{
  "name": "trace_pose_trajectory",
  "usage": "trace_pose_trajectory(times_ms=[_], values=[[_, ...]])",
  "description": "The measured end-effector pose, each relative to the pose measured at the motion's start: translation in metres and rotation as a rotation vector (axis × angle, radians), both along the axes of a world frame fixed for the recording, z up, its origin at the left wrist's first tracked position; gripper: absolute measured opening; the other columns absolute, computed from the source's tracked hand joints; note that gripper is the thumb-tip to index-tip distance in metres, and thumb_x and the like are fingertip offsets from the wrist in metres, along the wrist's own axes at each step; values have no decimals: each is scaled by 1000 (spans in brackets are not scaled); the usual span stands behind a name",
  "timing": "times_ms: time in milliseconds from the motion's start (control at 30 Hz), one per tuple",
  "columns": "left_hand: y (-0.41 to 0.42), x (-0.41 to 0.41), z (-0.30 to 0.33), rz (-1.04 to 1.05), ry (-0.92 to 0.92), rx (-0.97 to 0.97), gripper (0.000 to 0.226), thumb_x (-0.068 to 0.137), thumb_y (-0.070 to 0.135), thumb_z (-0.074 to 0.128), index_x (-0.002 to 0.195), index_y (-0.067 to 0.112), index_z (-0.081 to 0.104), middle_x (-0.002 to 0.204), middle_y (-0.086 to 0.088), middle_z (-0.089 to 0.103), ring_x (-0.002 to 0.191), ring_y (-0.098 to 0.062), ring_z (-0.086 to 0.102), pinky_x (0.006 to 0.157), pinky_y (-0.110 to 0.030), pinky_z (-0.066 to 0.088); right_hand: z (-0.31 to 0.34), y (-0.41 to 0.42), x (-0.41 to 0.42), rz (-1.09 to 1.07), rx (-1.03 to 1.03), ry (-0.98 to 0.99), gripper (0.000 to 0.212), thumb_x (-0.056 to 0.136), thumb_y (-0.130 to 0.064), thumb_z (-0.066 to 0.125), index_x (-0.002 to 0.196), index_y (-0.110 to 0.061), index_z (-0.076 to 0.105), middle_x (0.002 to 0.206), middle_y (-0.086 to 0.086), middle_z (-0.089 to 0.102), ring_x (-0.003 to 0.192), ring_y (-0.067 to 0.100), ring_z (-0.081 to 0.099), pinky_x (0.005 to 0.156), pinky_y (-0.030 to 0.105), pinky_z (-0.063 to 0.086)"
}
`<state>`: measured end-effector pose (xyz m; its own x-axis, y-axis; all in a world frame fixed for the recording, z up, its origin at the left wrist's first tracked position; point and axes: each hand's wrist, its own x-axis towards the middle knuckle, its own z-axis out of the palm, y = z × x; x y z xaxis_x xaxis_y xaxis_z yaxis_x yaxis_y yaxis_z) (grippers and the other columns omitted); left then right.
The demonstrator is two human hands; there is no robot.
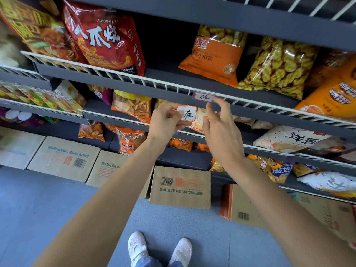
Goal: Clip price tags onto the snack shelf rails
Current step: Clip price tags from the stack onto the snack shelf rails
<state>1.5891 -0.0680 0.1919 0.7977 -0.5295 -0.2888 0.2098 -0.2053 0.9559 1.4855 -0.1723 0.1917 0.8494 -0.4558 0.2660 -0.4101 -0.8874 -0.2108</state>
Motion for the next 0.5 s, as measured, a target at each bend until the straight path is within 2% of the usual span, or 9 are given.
trace_pose_trajectory(times_ms=[67,133,233,300,367,433,500], values=[[2,-2,-1,-22,-11,-9,9,94,8,53,99,11,59,89,-6,70,68,-9,71,68,-19,57,-1,1,2,32,189,-29,41,97,-28,46,133,-8,49,128,8,48,92,18,62,71,26,50],[5,-3,-6,-59,-64,10,6,92,7,56,93,11,60,88,-8,70,71,-11,70,71,-22,57,-4,0,7,42,372,-77,38,94,-28,53,128,-12,54,117,6,56,89,16,60,75,22,45],[12,-2,-21,-89,-94,54,2,90,8,60,91,9,61,93,-13,72,74,-14,69,78,-30,58,-13,2,14,10,480,-118,22,88,-18,63,109,-12,64,98,3,66,78,9,56,70,25,51],[17,-2,-38,-85,-87,86,3,90,9,60,92,9,62,95,-15,72,79,-21,70,80,-33,58,-24,6,17,4,525,-97,15,86,-13,64,101,-14,65,87,0,65,74,8,55,68,26,51],[23,1,-61,-61,-82,132,9,92,7,55,97,11,62,98,-14,72,87,-24,70,82,-32,57,-41,10,20,-1,563,-66,16,87,-9,61,101,-15,64,87,-1,64,76,10,58,69,28,51],[28,5,-87,-50,-76,183,21,95,1,44,106,8,61,105,-12,70,94,-20,68,78,-23,54,-63,13,22,-15,576,-37,19,89,-6,55,105,-15,61,95,3,66,85,15,61,71,31,52],[32,11,-113,-60,-97,244,32,94,-5,38,115,7,59,112,-8,67,100,-16,63,84,-21,48,-86,16,25,-23,564,8,21,90,-3,51,106,-15,56,102,7,66,91,20,63,71,36,53]])
